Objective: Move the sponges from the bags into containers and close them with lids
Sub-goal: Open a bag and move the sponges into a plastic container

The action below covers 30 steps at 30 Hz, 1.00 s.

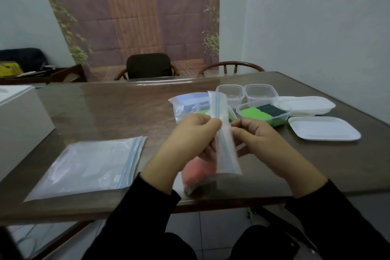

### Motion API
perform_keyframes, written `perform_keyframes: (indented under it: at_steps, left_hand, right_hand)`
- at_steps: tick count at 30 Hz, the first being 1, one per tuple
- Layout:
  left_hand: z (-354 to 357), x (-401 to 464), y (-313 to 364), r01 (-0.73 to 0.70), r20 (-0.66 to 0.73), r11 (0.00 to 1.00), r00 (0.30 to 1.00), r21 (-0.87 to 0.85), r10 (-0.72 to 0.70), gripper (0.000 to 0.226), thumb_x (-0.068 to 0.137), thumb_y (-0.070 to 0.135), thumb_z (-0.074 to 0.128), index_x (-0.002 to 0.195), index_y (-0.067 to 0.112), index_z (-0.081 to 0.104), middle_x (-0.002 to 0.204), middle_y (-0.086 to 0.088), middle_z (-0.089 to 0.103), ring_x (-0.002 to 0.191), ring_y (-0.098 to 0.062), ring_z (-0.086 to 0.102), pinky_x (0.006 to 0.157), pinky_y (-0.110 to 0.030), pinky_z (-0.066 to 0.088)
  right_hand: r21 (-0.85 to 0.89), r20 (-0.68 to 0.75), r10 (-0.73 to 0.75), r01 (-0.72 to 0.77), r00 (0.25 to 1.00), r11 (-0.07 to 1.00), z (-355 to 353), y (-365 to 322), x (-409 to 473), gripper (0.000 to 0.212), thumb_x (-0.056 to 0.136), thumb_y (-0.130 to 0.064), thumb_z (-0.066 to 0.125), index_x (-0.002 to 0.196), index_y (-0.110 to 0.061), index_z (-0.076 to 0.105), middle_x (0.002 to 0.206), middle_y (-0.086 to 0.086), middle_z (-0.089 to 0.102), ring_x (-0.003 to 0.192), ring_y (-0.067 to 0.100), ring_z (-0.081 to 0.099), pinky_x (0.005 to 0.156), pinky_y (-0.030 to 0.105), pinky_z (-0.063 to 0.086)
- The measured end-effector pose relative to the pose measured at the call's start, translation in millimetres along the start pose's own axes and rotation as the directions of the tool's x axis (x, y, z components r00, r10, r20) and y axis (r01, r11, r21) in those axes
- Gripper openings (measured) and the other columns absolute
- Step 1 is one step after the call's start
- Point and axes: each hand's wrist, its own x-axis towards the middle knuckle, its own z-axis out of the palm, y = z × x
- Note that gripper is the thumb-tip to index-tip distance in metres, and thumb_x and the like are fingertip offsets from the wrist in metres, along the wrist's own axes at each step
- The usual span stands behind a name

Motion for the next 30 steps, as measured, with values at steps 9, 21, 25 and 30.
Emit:
perform_keyframes:
  at_steps: [9, 21, 25, 30]
  left_hand:
    - [50.8, 13.6, -30.3, 0.255, 0.240, 0.939, 0.950, -0.228, -0.200, 0.030, 0.091, 0.008, 0.038, 0.064, 0.008, 0.050, 0.043, -0.004, 0.056, 0.035, -0.014, 0.055, 0.041, -0.022, 0.048]
    - [51.2, 20.0, -39.2, 0.254, 0.319, 0.923, 0.935, -0.288, -0.158, 0.018, 0.096, 0.011, 0.044, 0.084, 0.008, 0.056, 0.069, -0.012, 0.066, 0.054, -0.016, 0.066, 0.048, -0.025, 0.055]
    - [51.1, 19.0, -41.4, 0.259, 0.318, 0.922, 0.934, -0.289, -0.162, 0.017, 0.096, 0.013, 0.046, 0.083, 0.008, 0.056, 0.069, -0.013, 0.066, 0.055, -0.018, 0.066, 0.049, -0.027, 0.056]
    - [55.3, 14.5, -41.6, 0.240, 0.281, 0.924, 0.947, -0.296, -0.156, 0.019, 0.096, 0.010, 0.043, 0.081, 0.009, 0.053, 0.062, -0.008, 0.064, 0.047, -0.013, 0.063, 0.047, -0.025, 0.054]
  right_hand:
    - [-0.082, -0.218, 0.120, -0.140, 0.969, 0.987, -26.5, 18.6, -18.4, 0.005, 0.092, -0.012, 0.056, 0.092, -0.007, 0.058, 0.076, 0.009, 0.065, 0.057, 0.009, 0.064, 0.044, 0.026, 0.052]
    - [-0.448, -0.100, 0.035, -0.076, 0.994, 0.891, -26.8, 17.9, -22.9, 0.010, 0.081, -0.019, 0.069, 0.090, -0.021, 0.074, 0.076, -0.002, 0.074, 0.064, 0.004, 0.063, 0.065, 0.022, 0.051]
    - [-0.581, -0.142, 0.019, -0.099, 0.990, 0.808, -28.7, 15.7, -22.9, 0.011, 0.084, -0.025, 0.064, 0.081, -0.024, 0.074, 0.068, -0.002, 0.072, 0.065, 0.013, 0.067, 0.063, 0.027, 0.052]
    - [-0.693, -0.209, -0.058, -0.106, 0.976, 0.714, -23.2, 18.1, -26.6, 0.021, 0.083, -0.032, 0.060, 0.066, -0.021, 0.060, 0.058, -0.004, 0.060, 0.059, 0.012, 0.055, 0.062, 0.032, 0.047]
